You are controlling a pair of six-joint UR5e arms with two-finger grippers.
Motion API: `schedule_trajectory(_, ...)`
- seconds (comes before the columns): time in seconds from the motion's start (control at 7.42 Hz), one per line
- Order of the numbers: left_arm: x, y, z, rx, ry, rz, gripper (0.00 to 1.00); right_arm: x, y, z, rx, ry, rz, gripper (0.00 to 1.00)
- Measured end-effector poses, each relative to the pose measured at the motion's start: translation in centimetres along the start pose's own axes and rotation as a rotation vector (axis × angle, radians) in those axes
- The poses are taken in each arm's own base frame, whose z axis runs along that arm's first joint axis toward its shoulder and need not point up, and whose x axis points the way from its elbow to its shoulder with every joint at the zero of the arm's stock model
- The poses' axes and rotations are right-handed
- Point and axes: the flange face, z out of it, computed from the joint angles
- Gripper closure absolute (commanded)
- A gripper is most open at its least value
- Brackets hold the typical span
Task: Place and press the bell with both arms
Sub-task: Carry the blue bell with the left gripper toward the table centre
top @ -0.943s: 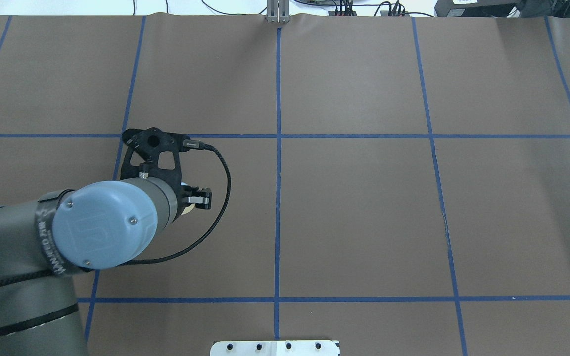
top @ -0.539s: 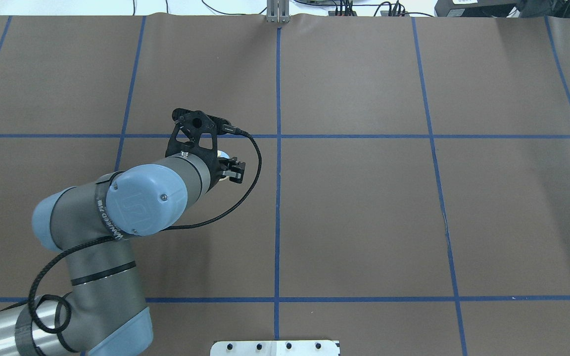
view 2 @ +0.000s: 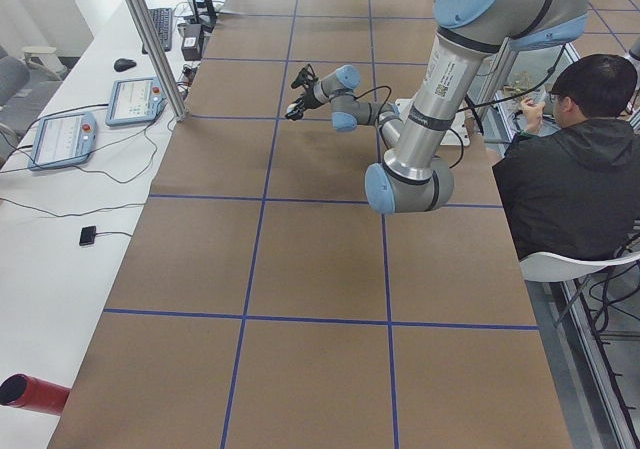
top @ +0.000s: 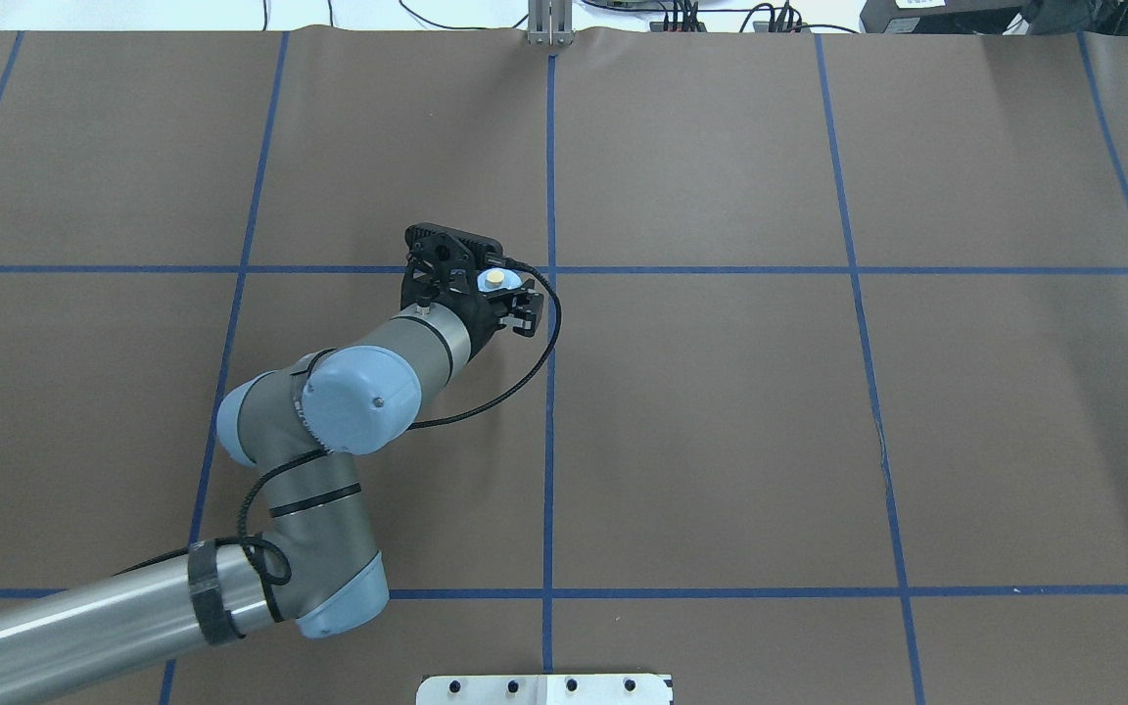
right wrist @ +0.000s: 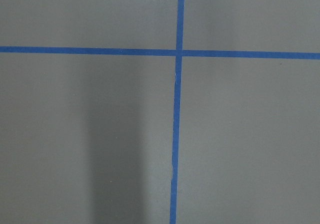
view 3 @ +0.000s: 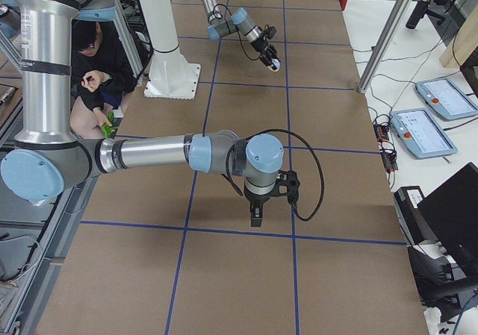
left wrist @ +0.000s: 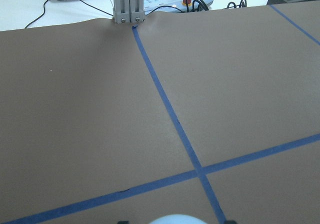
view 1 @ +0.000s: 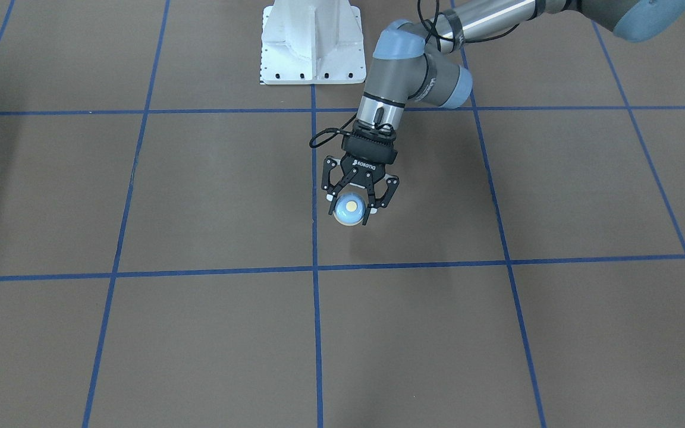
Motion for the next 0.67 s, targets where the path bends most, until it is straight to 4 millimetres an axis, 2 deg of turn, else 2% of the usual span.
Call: schedule_trajectory(0.67, 2.6, 0.8, 6.0, 0.131, -0.041, -0.025, 1.00, 0.0, 0.0, 0.0, 0.000, 0.000, 0.000, 0.00)
